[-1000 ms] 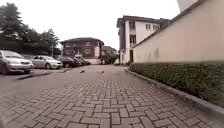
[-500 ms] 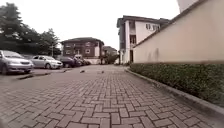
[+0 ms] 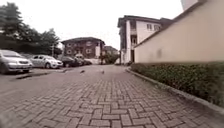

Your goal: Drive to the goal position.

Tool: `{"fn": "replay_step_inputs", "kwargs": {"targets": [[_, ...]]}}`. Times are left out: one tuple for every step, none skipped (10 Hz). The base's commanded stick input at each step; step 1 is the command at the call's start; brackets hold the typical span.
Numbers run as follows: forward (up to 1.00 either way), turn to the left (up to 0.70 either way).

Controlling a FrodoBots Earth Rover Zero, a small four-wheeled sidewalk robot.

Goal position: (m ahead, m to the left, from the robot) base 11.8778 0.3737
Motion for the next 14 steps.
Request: {"fn": "replay_step_inputs", "kwargs": {"targets": [[0.70,0.00],[0.70,0.00],[0.70,0.00],[0.70,0.00],[0.70,0.00],[0.70,0.00],[0.70,0.00],[0.70,0.00],[0.70,0.00],[0.70,0.00],[0.70,0.00],[0.70,-0.31],[0.70,-0.08],[0.70,0.00]]}}
